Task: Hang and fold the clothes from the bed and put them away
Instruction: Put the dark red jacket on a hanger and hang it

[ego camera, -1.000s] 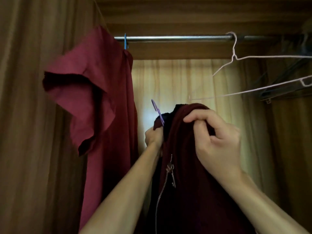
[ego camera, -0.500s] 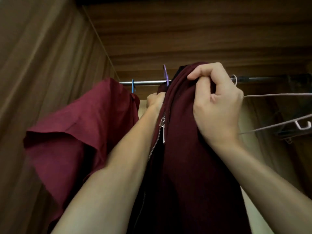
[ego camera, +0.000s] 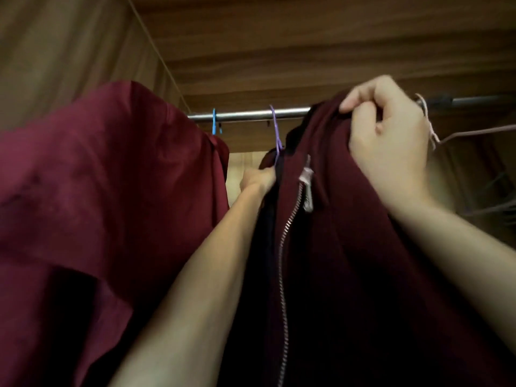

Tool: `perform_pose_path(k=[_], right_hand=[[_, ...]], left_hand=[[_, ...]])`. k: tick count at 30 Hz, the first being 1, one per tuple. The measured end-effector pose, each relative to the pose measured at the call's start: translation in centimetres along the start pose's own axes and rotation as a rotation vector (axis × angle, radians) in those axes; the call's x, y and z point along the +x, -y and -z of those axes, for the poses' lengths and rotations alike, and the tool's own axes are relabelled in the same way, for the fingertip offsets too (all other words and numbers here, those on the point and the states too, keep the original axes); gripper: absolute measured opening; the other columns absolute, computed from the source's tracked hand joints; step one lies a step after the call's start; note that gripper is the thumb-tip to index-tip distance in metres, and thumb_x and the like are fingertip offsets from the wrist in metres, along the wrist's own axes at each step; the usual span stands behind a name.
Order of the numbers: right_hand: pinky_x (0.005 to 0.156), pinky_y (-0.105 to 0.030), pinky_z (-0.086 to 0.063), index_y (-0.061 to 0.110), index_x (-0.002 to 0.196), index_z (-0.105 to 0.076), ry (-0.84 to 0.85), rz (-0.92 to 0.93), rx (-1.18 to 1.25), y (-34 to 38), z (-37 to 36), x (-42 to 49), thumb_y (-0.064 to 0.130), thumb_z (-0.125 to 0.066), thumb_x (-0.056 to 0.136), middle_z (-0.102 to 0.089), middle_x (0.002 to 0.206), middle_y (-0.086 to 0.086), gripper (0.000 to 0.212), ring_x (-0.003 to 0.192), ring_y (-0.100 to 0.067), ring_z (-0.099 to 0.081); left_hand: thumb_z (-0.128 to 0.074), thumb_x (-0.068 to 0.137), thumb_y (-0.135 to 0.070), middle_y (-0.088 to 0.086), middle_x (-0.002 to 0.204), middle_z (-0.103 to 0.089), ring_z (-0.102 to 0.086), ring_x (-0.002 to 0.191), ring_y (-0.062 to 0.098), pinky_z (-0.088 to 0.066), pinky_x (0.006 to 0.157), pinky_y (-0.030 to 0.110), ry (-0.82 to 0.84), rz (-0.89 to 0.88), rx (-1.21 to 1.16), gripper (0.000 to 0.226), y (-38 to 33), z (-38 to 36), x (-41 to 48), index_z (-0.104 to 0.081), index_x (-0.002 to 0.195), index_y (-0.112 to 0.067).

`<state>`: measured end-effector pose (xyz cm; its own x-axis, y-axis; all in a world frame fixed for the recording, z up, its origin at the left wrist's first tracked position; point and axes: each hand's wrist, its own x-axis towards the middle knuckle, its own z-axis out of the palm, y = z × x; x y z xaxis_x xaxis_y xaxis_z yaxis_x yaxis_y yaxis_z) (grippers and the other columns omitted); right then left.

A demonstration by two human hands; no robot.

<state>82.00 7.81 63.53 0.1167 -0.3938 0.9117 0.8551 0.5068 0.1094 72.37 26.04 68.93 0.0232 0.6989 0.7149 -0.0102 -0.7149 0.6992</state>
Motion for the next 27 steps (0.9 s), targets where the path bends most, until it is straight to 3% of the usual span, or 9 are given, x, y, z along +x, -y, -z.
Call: perform_pose_path(k=[3,7,11,13,15,17,18,22,27], right_hand=[[0.061,-0.023,-0.033,0.018,0.092,-0.061,0.063,-0.057,-0.008,-1.2,0.6,-2.8,0.004,-0.042,0.094,-0.058,0.072,0.013,0.024,0.054,0.001,-0.05],[0.053,-0.028,-0.032,0.023,0.105,-0.051,0.125,-0.113,0.011,-0.7,0.3,-5.1,0.013,-0.041,0.102,-0.054,0.068,0.003,0.014,0.053,-0.008,-0.048],[0.076,-0.032,-0.04,0.019,0.124,-0.047,0.201,-0.14,-0.054,0.4,1.9,-6.9,0.023,-0.046,0.103,-0.06,0.099,0.004,0.021,0.09,-0.009,-0.055],[0.081,-0.031,-0.04,0.022,0.131,-0.045,0.252,-0.156,-0.148,0.7,3.4,-7.8,0.023,-0.048,0.102,-0.06,0.117,0.006,0.029,0.1,-0.011,-0.054],[0.087,-0.028,-0.039,0.025,0.137,-0.043,0.306,-0.183,-0.207,1.0,5.1,-8.7,0.025,-0.051,0.101,-0.057,0.131,0.003,0.038,0.114,-0.014,-0.054],[0.09,-0.029,-0.038,0.028,0.139,-0.041,0.36,-0.219,-0.271,1.7,6.9,-9.9,0.027,-0.054,0.098,-0.053,0.135,0.0,0.043,0.118,-0.016,-0.053],[0.088,-0.029,-0.039,0.028,0.139,-0.042,0.387,-0.232,-0.305,2.3,7.8,-10.8,0.028,-0.056,0.097,-0.051,0.133,0.0,0.044,0.113,-0.014,-0.053],[0.078,-0.033,-0.047,0.027,0.133,-0.048,0.443,-0.275,-0.361,4.4,11.3,-15.5,0.028,-0.058,0.095,-0.046,0.125,-0.002,0.039,0.08,-0.015,-0.056],[0.08,-0.031,-0.048,0.021,0.121,-0.052,0.482,-0.371,-0.371,5.9,16.1,-21.3,0.027,-0.057,0.097,-0.042,0.126,-0.008,0.026,0.089,-0.022,-0.057]], left_hand=[[-0.058,0.094,-0.041,0.011,0.127,-0.066,-0.059,0.12,0.031,-0.045,0.104,0.034,-0.126,-0.039,0.053,0.047,3.2,0.7,-0.5,-0.059,0.133,-0.015],[-0.052,0.1,-0.034,0.008,0.143,-0.054,-0.051,0.132,0.025,-0.037,0.109,0.026,-0.078,-0.092,0.057,0.053,3.4,2.8,-3.2,-0.044,0.147,-0.012],[-0.045,0.1,-0.049,0.005,0.149,-0.049,-0.046,0.136,0.025,-0.033,0.115,0.035,-0.015,-0.081,0.156,0.058,3.5,4.6,-7.9,-0.04,0.149,-0.018],[-0.039,0.103,-0.048,0.005,0.151,-0.045,-0.042,0.139,0.025,-0.03,0.114,0.029,-0.008,-0.059,0.16,0.058,3.5,4.9,-10.6,-0.039,0.15,-0.015],[-0.034,0.107,-0.039,0.001,0.138,-0.053,-0.049,0.13,0.021,-0.033,0.096,0.013,0.015,-0.046,0.101,0.044,3.2,5.0,-13.5,-0.046,0.14,-0.013],[-0.031,0.108,-0.03,-0.004,0.105,-0.06,-0.06,0.097,0.008,-0.039,0.067,0.003,0.063,-0.05,0.135,0.024,3.5,5.2,-16.5,-0.051,0.117,-0.02],[-0.032,0.108,-0.029,-0.001,0.1,-0.062,-0.06,0.092,0.01,-0.041,0.067,0.005,0.076,-0.069,0.162,0.025,3.8,5.4,-17.8,-0.054,0.116,-0.02],[-0.04,0.104,-0.036,0.013,0.129,-0.062,-0.057,0.121,0.031,-0.043,0.102,0.035,0.137,-0.154,0.488,0.039,7.9,6.2,-22.2,-0.052,0.132,-0.012],[-0.04,0.103,-0.028,0.017,0.134,-0.053,-0.055,0.12,0.033,-0.045,0.103,0.043,0.307,-0.132,0.716,0.043,11.8,7.2,-30.7,-0.042,0.143,-0.013]])
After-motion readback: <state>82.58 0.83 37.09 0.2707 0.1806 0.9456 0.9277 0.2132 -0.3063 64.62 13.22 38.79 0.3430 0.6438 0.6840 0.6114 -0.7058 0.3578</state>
